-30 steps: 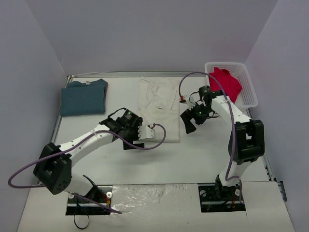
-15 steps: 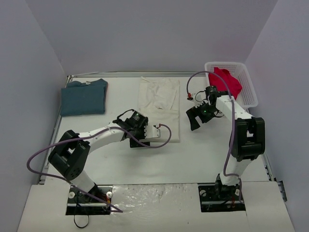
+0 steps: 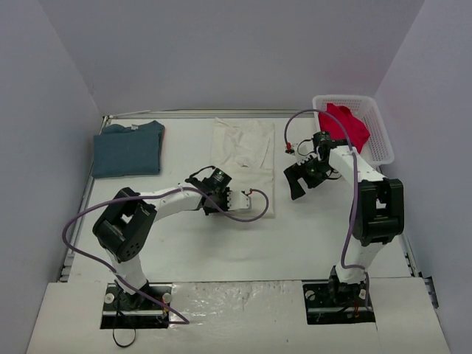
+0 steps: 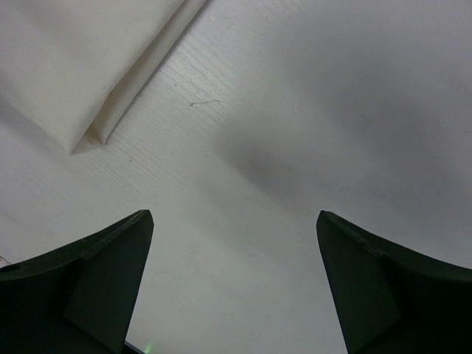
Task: Fold and stack the t-shirts
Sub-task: Grab one side of the 2/3 rectangular tshirt with both arms, then fold the long partially folded tshirt into a neat square, then put the neatly folded tshirt into the corner of the board with the left arm
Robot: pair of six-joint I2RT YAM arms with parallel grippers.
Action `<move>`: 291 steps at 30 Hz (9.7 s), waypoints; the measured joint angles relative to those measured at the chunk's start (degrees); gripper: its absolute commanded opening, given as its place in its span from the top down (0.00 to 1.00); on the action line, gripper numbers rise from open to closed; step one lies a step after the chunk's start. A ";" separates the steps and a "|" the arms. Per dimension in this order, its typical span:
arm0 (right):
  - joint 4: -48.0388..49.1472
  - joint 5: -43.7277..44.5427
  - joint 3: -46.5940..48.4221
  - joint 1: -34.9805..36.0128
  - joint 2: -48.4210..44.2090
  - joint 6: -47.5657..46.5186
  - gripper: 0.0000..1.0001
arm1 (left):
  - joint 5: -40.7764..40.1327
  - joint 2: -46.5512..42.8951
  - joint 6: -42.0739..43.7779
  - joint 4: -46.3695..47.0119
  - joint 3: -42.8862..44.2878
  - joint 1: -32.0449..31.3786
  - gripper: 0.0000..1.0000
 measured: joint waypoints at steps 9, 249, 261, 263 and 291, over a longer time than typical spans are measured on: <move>0.42 -3.65 -2.82 0.00 -4.96 -3.54 0.16 | 6.01 -1.01 -0.04 -7.85 1.92 0.02 0.98; 32.83 86.79 24.98 48.30 36.24 -10.01 0.00 | 20.02 -34.69 -24.50 -19.02 2.10 54.18 0.06; 29.66 75.76 24.48 49.22 23.39 -10.10 0.00 | 21.31 -37.24 -26.53 -16.33 1.18 56.35 0.06; 29.24 75.06 24.48 49.35 18.60 -10.16 0.00 | 21.42 -36.83 -27.10 -16.31 1.18 56.46 0.06; 10.58 33.48 20.26 54.34 20.63 2.34 0.25 | 30.40 -36.24 -38.82 -12.90 -2.29 68.48 0.06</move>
